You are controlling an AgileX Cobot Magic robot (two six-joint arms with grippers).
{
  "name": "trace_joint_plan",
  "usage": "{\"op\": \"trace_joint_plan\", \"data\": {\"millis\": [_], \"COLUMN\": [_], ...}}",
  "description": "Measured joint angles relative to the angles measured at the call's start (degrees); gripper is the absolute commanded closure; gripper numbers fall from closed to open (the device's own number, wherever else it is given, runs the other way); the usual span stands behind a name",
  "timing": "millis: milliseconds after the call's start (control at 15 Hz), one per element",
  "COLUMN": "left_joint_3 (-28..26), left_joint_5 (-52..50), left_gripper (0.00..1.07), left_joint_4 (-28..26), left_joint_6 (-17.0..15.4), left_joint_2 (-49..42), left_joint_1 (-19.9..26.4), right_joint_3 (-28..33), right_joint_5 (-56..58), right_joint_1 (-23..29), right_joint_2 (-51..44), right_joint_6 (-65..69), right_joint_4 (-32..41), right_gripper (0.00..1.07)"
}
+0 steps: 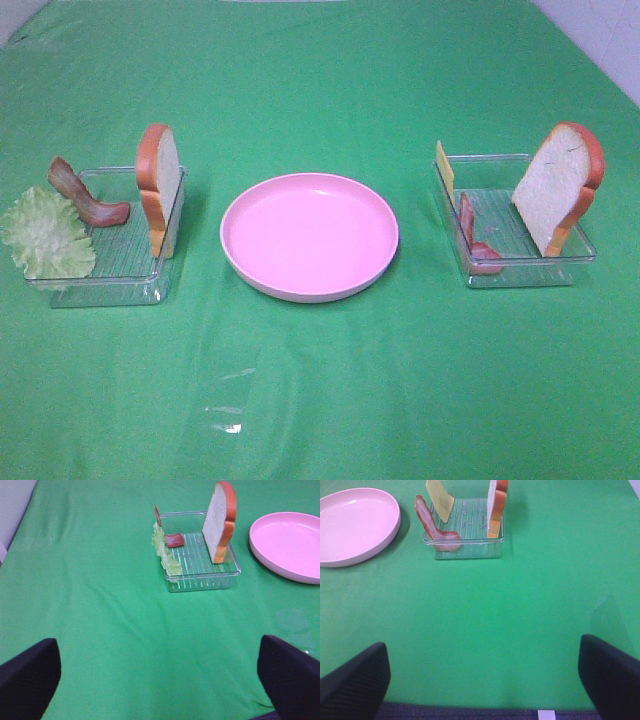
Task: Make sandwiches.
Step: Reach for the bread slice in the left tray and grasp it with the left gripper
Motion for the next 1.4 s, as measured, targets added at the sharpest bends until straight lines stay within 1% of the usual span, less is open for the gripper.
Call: {"op": "trace_joint_plan", "data": {"millis": [667,733,800,867,1067,1133,1267,1333,1400], "left_joint_3": [0.0,0.0,-0.1,-0.2,-2.8,-4.8,-8.7,-10.1,-13.5], "left_joint_5": [0.0,0.0,0.0,-0.1,-6.6,-11.8,-14.5,-15.2,-16.1], "left_gripper": [0.07,0.07,0.07,0.07,0.07,0.07,0.07,0.07,0.07], "left_joint_4": [0.0,0.0,0.0,0.0,0.1,0.1,0.1,0.1,0.1], "left_joint_6": [0.0,-0.2,-1.1,-1.1,-2.9,-3.8,-4.1,-4.1,-4.1], "left_joint_2": [0.0,0.0,0.8,1.8,11.8,20.0,29.6,31.9,37.9], "left_joint_1": [0.0,0.0,0.0,0.0,0.0,0.0,0.0,0.0,0.0], "right_joint_3": [0.0,0.0,0.0,0.0,0.0,0.0,0.0,0.0,0.0], "right_joint_5": [0.0,0.0,0.0,0.0,0.0,0.0,0.0,0.0,0.0], "right_joint_1": [0.0,0.0,0.0,0.0,0.0,0.0,0.0,0.0,0.0], "right_joint_2": [0.0,0.0,0.0,0.0,0.0,0.0,0.0,0.0,0.0], "right_joint_6": [0.0,0.0,0.0,0.0,0.0,0.0,0.0,0.0,0.0], "right_joint_4": [0.0,0.0,0.0,0.0,0.0,0.0,0.0,0.0,0.0], "right_gripper": [0.1,0.1,0.1,0.1,0.1,0.1,0.1,0.1,0.1]}}
